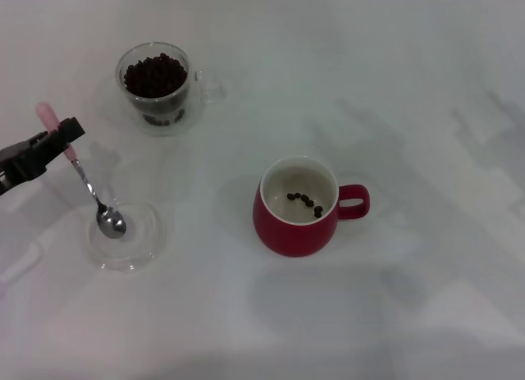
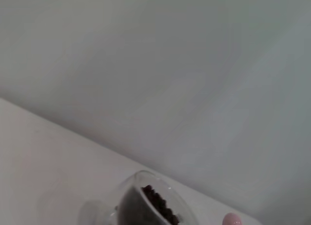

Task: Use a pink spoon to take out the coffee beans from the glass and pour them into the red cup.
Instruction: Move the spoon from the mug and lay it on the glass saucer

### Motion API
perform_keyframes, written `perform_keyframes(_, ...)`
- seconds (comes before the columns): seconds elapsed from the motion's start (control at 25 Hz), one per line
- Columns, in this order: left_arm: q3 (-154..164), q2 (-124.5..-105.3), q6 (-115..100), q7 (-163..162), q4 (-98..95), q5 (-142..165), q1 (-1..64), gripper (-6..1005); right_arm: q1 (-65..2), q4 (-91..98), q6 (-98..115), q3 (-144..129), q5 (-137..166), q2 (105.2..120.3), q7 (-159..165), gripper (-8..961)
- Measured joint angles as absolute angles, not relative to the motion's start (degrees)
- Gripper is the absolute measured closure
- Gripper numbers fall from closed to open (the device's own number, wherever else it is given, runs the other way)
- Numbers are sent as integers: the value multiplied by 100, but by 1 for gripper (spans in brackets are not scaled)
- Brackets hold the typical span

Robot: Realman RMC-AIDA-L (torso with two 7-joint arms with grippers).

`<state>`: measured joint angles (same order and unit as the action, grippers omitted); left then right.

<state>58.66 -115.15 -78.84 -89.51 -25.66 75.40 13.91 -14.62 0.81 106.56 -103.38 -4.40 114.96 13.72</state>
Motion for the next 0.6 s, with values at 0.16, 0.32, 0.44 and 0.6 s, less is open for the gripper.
perform_keyframes(0.16,5875,-11564,-7618,-8938,-2507,7623,1513,878,-1437,81,10678,-10324,-452,11508,1378,294)
perform_keyframes(0.32,5893,-11683,-7324,-8936,-2483,7859,1659,877,-1435,79,10701,-10320,-456,11507,1397,294)
perform_keyframes(0.44,5895,-11774,-7165,-8929,-2449,8054,1781,878,-1439,79,10704,-10319,-445,11507,1399,293)
perform_keyframes(0.6,5897,-11821,-7062,-8886,-2319,8185,1925,869,-1446,79,10705,-10318,-436,11511,1406,293)
